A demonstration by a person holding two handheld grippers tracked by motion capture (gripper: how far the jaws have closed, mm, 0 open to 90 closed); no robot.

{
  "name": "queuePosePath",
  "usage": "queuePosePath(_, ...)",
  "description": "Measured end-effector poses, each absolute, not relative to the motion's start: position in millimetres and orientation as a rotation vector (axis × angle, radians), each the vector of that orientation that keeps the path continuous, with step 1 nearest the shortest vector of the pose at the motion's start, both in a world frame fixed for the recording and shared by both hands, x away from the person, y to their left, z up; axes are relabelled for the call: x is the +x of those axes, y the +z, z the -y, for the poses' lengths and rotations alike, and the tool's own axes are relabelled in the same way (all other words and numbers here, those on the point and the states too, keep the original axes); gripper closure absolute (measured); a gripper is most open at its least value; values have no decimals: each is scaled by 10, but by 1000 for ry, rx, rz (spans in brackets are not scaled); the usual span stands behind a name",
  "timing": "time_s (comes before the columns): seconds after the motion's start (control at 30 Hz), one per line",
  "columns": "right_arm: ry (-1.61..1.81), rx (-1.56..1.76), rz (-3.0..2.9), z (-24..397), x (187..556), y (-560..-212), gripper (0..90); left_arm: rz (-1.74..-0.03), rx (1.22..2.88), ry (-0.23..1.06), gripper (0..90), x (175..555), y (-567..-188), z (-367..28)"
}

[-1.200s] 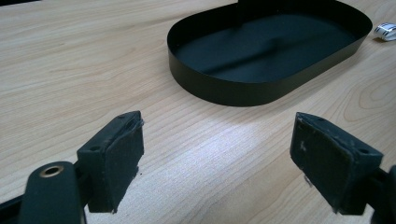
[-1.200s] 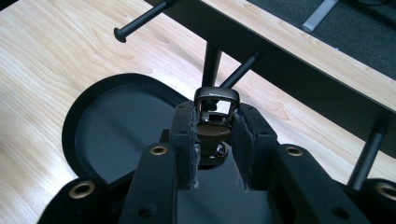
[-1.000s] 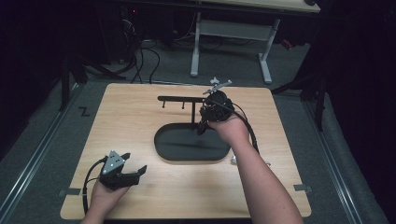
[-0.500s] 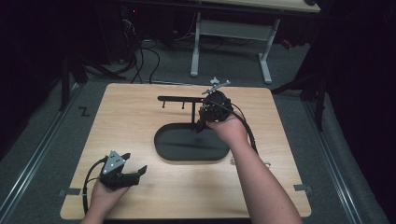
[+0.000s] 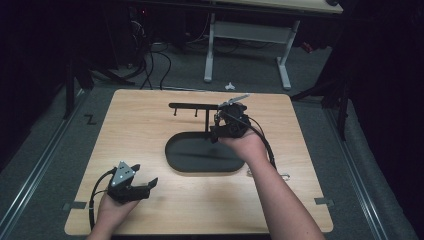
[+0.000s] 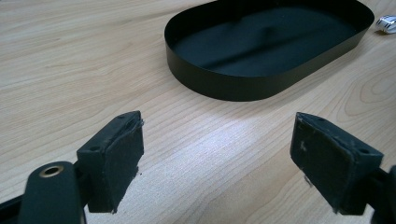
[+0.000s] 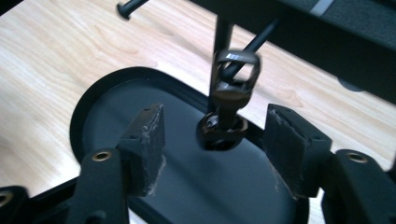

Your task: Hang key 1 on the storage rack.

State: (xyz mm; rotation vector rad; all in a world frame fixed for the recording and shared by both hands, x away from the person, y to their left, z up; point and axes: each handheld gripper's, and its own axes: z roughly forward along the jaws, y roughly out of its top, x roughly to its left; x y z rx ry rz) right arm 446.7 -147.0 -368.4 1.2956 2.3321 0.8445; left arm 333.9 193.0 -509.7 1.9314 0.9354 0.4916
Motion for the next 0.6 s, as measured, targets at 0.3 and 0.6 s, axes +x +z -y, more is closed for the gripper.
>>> queuePosePath(0.3,869,1286,-2329,1536,4295,-3784,310,-934,1944,491,177,3338,-5105,-1910)
queuePosePath(0.6,907,1265,-2345,1648,4086,-3943,308,-932,1953,492,177,3343,-5119,-1900)
